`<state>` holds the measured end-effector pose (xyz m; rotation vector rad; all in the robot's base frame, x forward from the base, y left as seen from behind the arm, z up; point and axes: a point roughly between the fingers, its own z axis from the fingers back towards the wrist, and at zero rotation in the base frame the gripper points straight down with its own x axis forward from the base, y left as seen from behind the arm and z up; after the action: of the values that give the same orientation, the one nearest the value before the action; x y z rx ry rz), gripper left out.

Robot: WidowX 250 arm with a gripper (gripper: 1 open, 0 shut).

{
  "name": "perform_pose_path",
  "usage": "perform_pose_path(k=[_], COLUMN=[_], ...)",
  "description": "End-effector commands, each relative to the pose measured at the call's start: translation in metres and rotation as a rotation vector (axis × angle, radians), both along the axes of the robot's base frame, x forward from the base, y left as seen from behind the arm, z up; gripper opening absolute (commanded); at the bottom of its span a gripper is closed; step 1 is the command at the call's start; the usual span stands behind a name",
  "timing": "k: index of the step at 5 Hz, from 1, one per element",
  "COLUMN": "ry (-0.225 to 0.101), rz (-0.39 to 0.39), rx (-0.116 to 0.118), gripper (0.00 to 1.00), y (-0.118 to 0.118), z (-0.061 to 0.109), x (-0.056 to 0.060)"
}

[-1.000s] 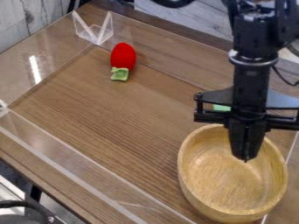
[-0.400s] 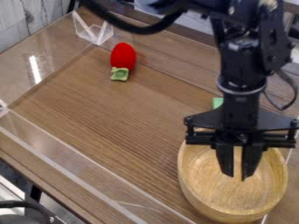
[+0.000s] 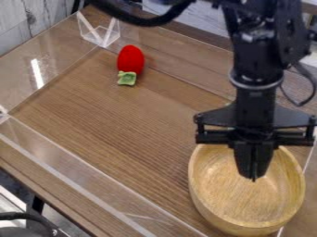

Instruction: Put the green stick in the brown bowl

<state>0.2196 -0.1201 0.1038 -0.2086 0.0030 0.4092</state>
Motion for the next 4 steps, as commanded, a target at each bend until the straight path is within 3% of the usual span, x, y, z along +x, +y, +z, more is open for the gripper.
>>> perform_pose_path(k=[1,2,3,4], ry=[-0.072,-0.081,-0.075,-0.069], rz=[-0.023,-0.06,-0.084,-0.113], rx=[-0.025,-0.037,-0.034,-0.029], gripper=[1.0,0.0,1.0,1.0], y=[0.008,0.012,0.022,0.015], z=[0.016,0.015,0.011,0.013], x=[0.012,0.014,0.014,0.008])
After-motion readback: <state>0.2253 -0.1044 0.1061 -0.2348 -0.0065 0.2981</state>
